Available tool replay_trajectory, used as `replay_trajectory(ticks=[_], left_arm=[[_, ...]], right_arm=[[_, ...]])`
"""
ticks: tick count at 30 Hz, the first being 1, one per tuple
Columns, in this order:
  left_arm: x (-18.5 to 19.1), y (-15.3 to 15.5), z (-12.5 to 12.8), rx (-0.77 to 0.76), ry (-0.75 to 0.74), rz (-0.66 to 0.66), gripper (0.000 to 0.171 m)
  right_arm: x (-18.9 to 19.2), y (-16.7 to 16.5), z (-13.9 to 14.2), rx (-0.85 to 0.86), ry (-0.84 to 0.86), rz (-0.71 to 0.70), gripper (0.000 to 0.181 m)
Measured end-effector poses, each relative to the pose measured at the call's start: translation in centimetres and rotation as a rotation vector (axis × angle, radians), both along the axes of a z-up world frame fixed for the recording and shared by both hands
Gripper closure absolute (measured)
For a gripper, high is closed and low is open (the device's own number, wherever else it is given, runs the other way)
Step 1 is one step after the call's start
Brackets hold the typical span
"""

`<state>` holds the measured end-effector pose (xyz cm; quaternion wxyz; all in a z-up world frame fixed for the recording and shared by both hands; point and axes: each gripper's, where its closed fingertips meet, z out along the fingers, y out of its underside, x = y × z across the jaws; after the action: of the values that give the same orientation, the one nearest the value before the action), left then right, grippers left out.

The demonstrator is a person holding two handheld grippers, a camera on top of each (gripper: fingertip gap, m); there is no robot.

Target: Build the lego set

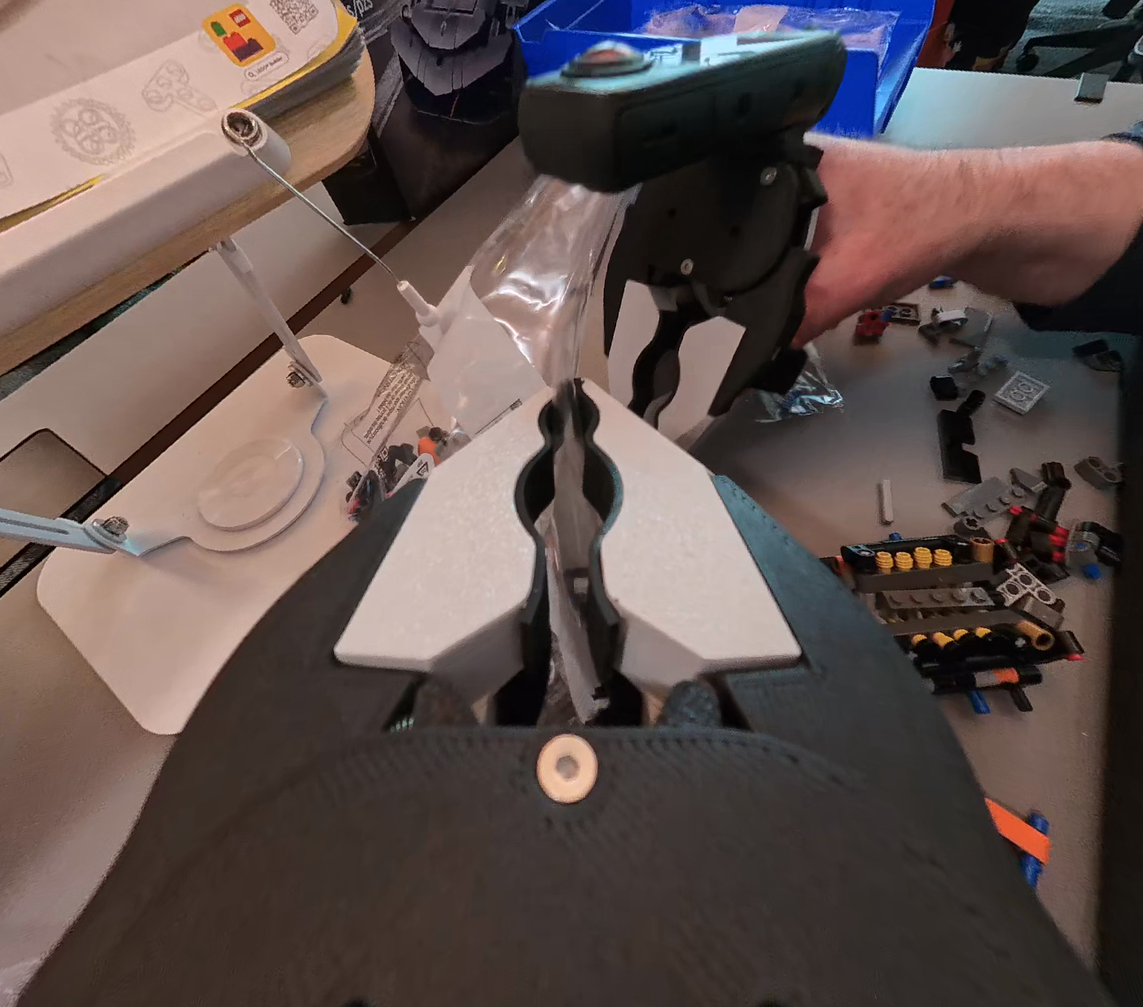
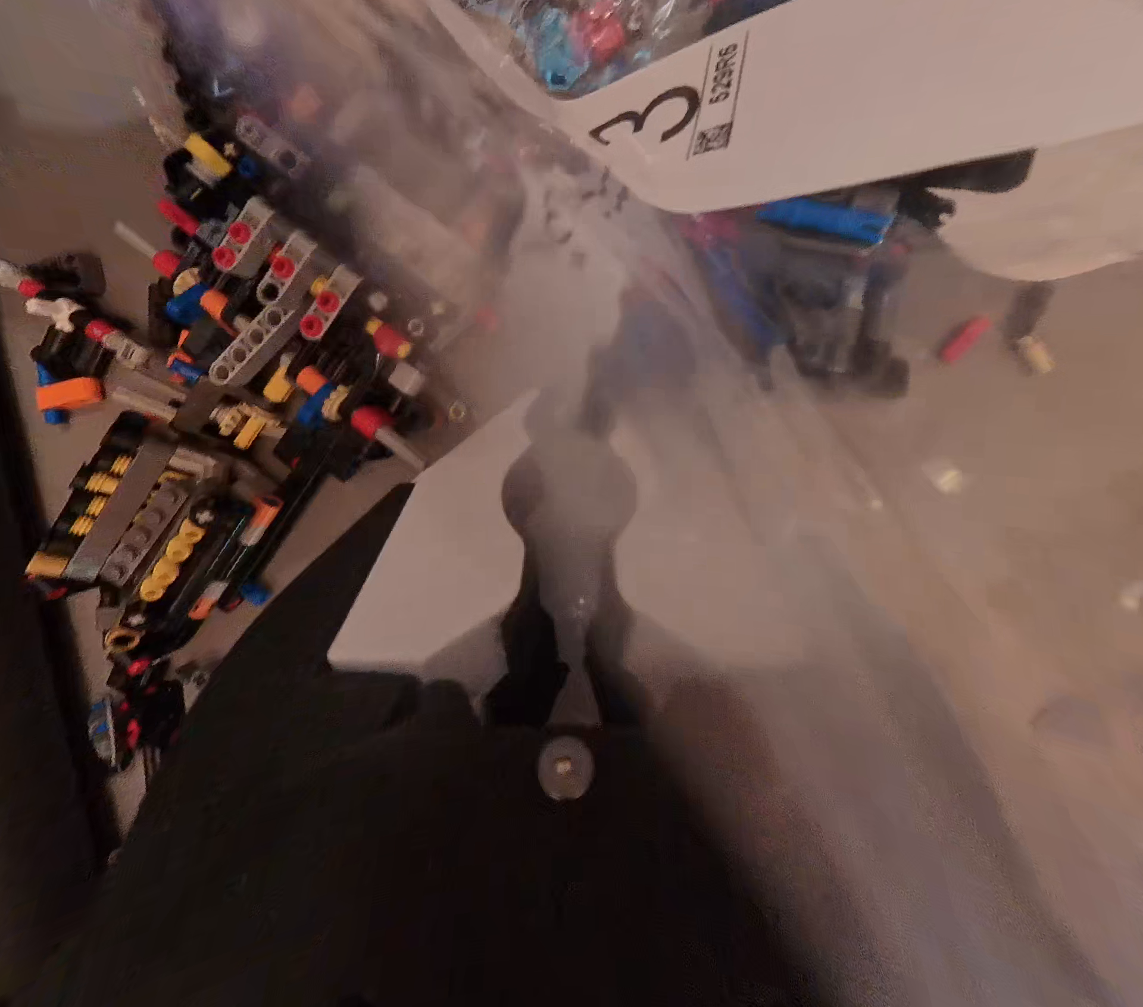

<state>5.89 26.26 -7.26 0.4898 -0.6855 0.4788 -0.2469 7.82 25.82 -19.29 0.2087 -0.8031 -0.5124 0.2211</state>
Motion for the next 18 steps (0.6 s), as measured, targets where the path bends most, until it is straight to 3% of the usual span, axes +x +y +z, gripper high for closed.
replay_trajectory(ticks=[5,12,18], left_arm=[[0.1,-0.1,-1.3,-0.027,0.058,-0.005,0.167],[1.7,-1.4,-2.7,0.018,0.149,-0.076,0.147],[3.5,-2.8,-2.3,0.162,0.187,-0.130,0.142]], right_arm=[[2.2,-1.0,2.3,0.002,0.064,0.021,0.173],[3.1,-2.0,9.0,-0.081,0.460,0.024,0.175],[2.0,-2.8,10.6,-0.130,0.569,0.054,0.176]])
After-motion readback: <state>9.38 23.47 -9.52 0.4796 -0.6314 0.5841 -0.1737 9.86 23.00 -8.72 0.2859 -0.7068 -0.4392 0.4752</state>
